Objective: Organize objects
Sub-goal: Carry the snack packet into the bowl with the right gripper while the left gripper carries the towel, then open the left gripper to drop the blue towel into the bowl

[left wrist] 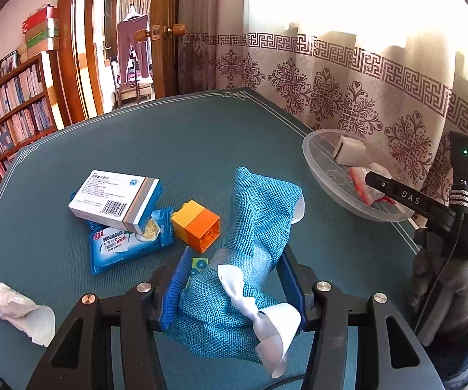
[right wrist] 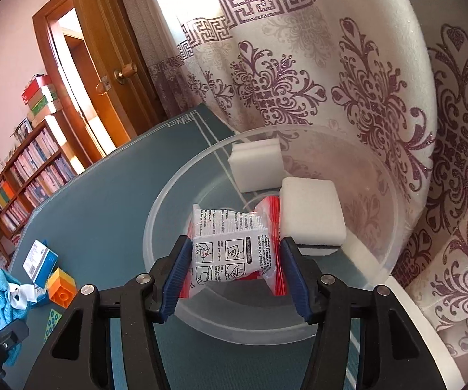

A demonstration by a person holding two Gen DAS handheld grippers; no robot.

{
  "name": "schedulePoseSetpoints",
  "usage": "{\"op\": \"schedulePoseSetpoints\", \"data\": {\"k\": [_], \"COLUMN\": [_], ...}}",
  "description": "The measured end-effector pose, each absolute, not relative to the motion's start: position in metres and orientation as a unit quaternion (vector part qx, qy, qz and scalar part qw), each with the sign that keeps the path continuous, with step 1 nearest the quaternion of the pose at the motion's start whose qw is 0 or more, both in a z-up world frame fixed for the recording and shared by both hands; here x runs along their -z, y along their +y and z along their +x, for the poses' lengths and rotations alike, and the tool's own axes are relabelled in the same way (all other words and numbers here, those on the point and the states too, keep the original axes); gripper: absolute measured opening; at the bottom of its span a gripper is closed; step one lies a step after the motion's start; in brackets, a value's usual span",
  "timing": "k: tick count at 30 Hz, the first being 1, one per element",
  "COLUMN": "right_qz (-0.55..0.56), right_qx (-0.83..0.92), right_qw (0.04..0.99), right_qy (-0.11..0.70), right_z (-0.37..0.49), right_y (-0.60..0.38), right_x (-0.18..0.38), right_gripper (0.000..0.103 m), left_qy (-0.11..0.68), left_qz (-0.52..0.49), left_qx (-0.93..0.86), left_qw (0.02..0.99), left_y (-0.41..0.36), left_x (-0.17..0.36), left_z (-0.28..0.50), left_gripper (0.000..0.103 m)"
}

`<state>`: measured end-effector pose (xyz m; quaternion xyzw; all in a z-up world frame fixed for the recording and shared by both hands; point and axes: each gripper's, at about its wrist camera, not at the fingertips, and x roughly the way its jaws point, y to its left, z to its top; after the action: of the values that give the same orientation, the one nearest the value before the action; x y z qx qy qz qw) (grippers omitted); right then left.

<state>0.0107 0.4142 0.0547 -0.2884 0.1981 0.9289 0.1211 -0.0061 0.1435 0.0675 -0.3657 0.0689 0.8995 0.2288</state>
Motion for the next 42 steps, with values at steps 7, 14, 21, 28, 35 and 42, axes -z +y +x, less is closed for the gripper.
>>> {"op": "schedulePoseSetpoints", "data": {"k": [7,14,21,28,35,42], "right_qz": [-0.267,-0.246,-0.230,-0.232,-0.238,-0.239], "right_qx": [-0.933,-0.936,-0.939,-0.936,-0.935,-0.934], "right_qw": [0.147,0.178,0.187,0.184,0.178,0.176], "right_qy": [0.192,0.179,0.175,0.190,0.195,0.198], "right_z": [0.028,0.039,0.046,0.045,0.040,0.036], "right_y": [0.415,0.411,0.407,0.413,0.415,0.416], "right_x": [-0.059,-0.061,-0.062,-0.059,-0.057,-0.056], "right_gripper": [0.061,0.061,0.061,0.061,0.061,0.061], "left_qy": [0.082,0.087,0.078,0.066,0.050,0.018], "left_qz": [-0.353,-0.337,-0.347,-0.365,-0.374,-0.361], "left_qx": [-0.897,-0.893,-0.879,-0.868,-0.852,-0.863], "left_qw": [0.251,0.284,0.316,0.331,0.362,0.354], "left_y": [0.172,0.211,0.250,0.284,0.307,0.297], "left_x": [-0.075,-0.085,-0.085,-0.082,-0.081,-0.085], "left_z": [-0.015,-0.032,-0.064,-0.090,-0.105,-0.108], "left_gripper": [0.056,0.057,0.057,0.057,0.063,0.088]}}
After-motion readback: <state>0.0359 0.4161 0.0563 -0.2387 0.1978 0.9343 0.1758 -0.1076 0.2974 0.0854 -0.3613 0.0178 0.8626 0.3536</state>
